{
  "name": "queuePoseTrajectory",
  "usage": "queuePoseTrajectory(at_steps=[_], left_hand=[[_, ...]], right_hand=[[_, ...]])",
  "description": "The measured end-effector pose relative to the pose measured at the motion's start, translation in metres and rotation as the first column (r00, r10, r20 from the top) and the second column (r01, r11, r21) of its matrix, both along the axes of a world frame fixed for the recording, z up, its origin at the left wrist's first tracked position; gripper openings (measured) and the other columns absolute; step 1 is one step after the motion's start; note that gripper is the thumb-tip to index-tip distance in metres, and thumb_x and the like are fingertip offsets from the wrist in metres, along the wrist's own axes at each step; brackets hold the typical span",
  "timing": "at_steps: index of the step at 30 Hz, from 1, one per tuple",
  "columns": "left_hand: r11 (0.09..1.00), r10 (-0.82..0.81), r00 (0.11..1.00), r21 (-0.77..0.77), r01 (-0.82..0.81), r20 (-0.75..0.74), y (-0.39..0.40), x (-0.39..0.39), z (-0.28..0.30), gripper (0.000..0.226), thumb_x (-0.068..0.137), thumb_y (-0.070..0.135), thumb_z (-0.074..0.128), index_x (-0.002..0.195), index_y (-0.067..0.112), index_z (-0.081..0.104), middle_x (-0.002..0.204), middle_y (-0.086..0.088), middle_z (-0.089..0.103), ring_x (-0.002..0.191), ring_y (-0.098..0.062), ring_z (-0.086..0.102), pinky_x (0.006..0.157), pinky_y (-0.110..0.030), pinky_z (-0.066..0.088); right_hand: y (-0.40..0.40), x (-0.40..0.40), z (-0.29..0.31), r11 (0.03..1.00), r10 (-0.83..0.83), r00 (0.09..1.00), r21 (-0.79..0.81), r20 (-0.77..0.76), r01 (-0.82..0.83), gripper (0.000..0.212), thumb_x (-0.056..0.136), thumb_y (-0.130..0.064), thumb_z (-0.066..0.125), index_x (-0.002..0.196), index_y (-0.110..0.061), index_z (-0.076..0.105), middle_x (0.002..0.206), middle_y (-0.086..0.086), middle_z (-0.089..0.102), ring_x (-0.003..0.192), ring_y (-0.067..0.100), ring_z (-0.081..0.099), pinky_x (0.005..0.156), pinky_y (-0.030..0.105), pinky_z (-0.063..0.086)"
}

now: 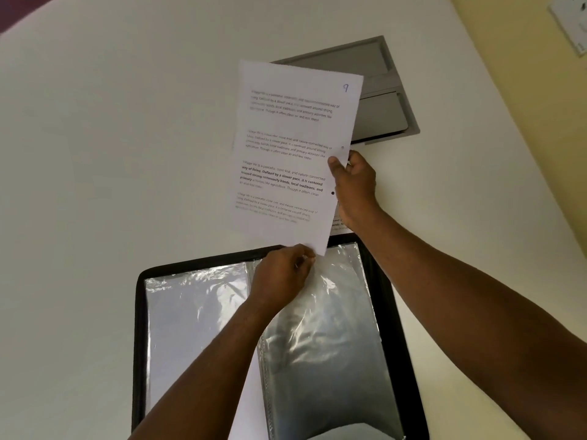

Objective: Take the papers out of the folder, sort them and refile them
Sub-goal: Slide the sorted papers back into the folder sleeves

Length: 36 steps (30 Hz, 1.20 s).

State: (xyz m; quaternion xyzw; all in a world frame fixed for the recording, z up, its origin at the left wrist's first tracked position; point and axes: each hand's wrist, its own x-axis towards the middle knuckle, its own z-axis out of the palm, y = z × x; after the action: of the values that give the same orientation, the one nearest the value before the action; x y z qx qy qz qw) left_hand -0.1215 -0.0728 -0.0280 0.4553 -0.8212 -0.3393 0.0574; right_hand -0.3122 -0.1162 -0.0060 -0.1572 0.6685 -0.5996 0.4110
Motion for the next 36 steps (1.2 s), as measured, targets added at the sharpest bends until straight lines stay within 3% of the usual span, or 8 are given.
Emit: queuePoseTrajectory(at_steps=[4, 7, 9, 12, 17, 24, 30, 36], left_hand=[[1.0, 0.005, 1.0, -0.027, -0.005, 0.009, -0.002, -0.004, 0.0, 0.016, 0.092, 0.032, 0.06, 0.104, 0.027, 0.069, 0.09, 0.01, 0.072, 0.077, -0.009, 0.066, 0.071, -0.036, 0.056], [1.0, 0.007, 1.0, -0.009, -0.007, 0.012, -0.005, -0.003, 0.0, 0.016, 0.092, 0.033, 0.06, 0.104, 0.026, 0.069, 0.091, 0.008, 0.071, 0.078, -0.01, 0.065, 0.073, -0.036, 0.056], [1.0, -0.001, 1.0, 0.019, 0.001, 0.0, -0.007, -0.001, 0.0, 0.02, 0.09, 0.038, 0.062, 0.107, 0.027, 0.066, 0.087, 0.009, 0.07, 0.078, -0.009, 0.065, 0.072, -0.034, 0.055], [0.996, -0.029, 0.998, 0.09, 0.024, 0.058, -0.014, 0.006, 0.0, 0.027, 0.086, 0.044, 0.065, 0.108, 0.029, 0.063, 0.082, 0.014, 0.063, 0.082, -0.008, 0.063, 0.074, -0.03, 0.053], [0.989, -0.055, 0.997, 0.144, 0.046, 0.06, -0.025, 0.01, -0.003, 0.007, 0.087, 0.023, 0.064, 0.087, 0.019, 0.069, 0.084, 0.01, 0.068, 0.08, -0.008, 0.062, 0.077, -0.032, 0.054], [0.98, -0.062, 0.998, 0.192, 0.06, 0.002, -0.027, 0.005, -0.009, 0.005, 0.089, 0.019, 0.062, 0.086, 0.016, 0.064, 0.082, 0.007, 0.066, 0.078, -0.01, 0.061, 0.077, -0.03, 0.052], [0.967, -0.119, 0.993, 0.226, 0.12, -0.018, -0.023, -0.004, -0.01, 0.007, 0.09, 0.025, 0.064, 0.087, 0.02, 0.067, 0.08, 0.01, 0.064, 0.075, -0.007, 0.058, 0.071, -0.024, 0.046], [0.963, -0.145, 0.989, 0.232, 0.139, 0.008, -0.015, -0.031, -0.012, 0.009, 0.089, 0.017, 0.059, 0.092, 0.012, 0.067, 0.09, 0.001, 0.069, 0.084, -0.018, 0.064, 0.078, -0.038, 0.054]], right_hand=[[0.007, -0.01, 0.005, 0.984, 0.174, 0.968, 0.07, -0.181, -0.163, 0.012, 0.097, -0.021, 0.057, 0.108, -0.016, 0.061, 0.102, -0.002, 0.07, 0.078, 0.006, 0.066, 0.054, 0.015, 0.048], [0.007, -0.02, 0.007, 0.957, 0.284, 0.928, 0.125, -0.241, -0.26, 0.018, 0.096, -0.022, 0.059, 0.112, -0.015, 0.062, 0.105, 0.001, 0.071, 0.082, 0.01, 0.068, 0.057, 0.019, 0.052], [0.005, -0.026, 0.008, 0.941, 0.332, 0.914, 0.15, -0.234, -0.303, 0.018, 0.095, -0.021, 0.061, 0.112, -0.017, 0.062, 0.105, 0.001, 0.071, 0.089, 0.015, 0.07, 0.068, 0.029, 0.058], [-0.001, -0.033, 0.01, 0.921, 0.385, 0.899, 0.155, -0.208, -0.358, 0.023, 0.094, -0.018, 0.062, 0.117, -0.015, 0.062, 0.111, 0.002, 0.071, 0.092, 0.012, 0.069, 0.071, 0.026, 0.057], [-0.01, -0.029, 0.008, 0.895, 0.439, 0.89, 0.141, -0.12, -0.423, 0.029, 0.093, -0.015, 0.063, 0.122, -0.012, 0.061, 0.113, 0.002, 0.07, 0.091, 0.01, 0.069, 0.066, 0.021, 0.055], [-0.016, -0.022, -0.001, 0.859, 0.494, 0.859, 0.224, -0.135, -0.46, 0.028, 0.091, -0.019, 0.066, 0.119, -0.015, 0.063, 0.113, 0.004, 0.069, 0.098, 0.018, 0.068, 0.083, 0.037, 0.058], [-0.016, -0.034, 0.002, 0.799, 0.561, 0.821, 0.331, -0.106, -0.503, 0.028, 0.092, -0.017, 0.066, 0.119, -0.015, 0.061, 0.115, 0.003, 0.068, 0.093, 0.017, 0.068, 0.071, 0.032, 0.06], [-0.024, -0.043, 0.007, 0.74, 0.629, 0.766, 0.405, -0.131, -0.537, 0.036, 0.092, -0.015, 0.065, 0.127, -0.01, 0.057, 0.112, 0.002, 0.064, 0.083, 0.013, 0.066, 0.061, 0.024, 0.057]])
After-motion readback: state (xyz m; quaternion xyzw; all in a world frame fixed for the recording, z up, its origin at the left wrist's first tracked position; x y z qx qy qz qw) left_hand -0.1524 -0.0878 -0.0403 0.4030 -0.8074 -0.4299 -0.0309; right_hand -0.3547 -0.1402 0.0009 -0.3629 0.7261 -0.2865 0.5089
